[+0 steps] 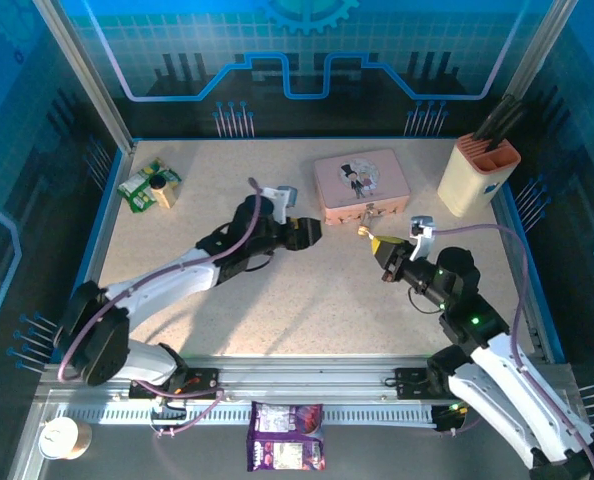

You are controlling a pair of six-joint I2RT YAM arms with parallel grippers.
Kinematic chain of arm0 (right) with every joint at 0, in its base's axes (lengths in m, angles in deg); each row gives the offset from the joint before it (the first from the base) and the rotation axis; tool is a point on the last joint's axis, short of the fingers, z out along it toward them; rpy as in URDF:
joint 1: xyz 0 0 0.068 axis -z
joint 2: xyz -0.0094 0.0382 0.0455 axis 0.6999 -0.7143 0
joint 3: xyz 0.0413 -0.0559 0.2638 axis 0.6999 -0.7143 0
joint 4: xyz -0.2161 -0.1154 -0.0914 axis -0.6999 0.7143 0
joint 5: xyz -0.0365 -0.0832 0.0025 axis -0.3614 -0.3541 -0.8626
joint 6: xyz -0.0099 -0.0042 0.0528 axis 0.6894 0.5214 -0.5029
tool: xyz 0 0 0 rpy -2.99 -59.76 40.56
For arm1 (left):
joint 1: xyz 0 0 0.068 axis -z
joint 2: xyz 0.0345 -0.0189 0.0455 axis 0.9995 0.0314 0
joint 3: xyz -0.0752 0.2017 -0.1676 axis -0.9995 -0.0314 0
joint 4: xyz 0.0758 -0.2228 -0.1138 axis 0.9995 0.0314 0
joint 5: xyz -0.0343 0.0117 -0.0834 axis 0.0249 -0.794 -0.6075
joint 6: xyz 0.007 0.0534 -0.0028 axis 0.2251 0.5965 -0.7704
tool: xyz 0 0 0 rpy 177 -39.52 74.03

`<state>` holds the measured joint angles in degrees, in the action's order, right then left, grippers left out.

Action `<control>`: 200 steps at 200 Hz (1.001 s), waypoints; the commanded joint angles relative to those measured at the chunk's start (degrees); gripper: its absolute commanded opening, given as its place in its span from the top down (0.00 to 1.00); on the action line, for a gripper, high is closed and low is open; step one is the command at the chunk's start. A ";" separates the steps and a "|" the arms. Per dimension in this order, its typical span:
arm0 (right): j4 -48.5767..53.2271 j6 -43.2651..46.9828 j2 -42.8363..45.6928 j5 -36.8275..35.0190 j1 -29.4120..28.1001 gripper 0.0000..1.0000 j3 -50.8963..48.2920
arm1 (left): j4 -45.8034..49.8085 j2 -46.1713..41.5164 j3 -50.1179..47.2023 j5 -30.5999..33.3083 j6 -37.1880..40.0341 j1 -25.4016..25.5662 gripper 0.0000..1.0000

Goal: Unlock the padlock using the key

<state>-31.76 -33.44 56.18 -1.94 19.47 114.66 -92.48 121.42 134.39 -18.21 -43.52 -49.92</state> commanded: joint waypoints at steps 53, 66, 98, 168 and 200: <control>26.00 6.95 16.79 -12.00 0.82 1.00 3.53 | 12.42 25.73 24.23 14.29 2.69 9.65 0.28; 27.21 6.88 19.32 -12.59 0.82 1.00 3.40 | 14.04 30.15 28.82 15.40 2.54 10.12 0.29; 27.54 6.84 23.90 -10.48 0.84 1.00 1.49 | 16.72 38.85 38.33 19.06 3.68 10.35 0.33; 23.97 8.24 30.98 -4.86 0.86 1.00 -2.33 | 24.64 52.60 55.51 24.29 4.93 10.39 0.35; 23.82 8.43 31.34 -5.16 0.88 1.00 -2.53 | 27.51 56.92 61.21 25.72 3.87 10.16 0.35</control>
<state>-6.19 -26.29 86.47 -8.67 19.73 112.57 -69.42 175.41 191.02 4.59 -39.46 -39.60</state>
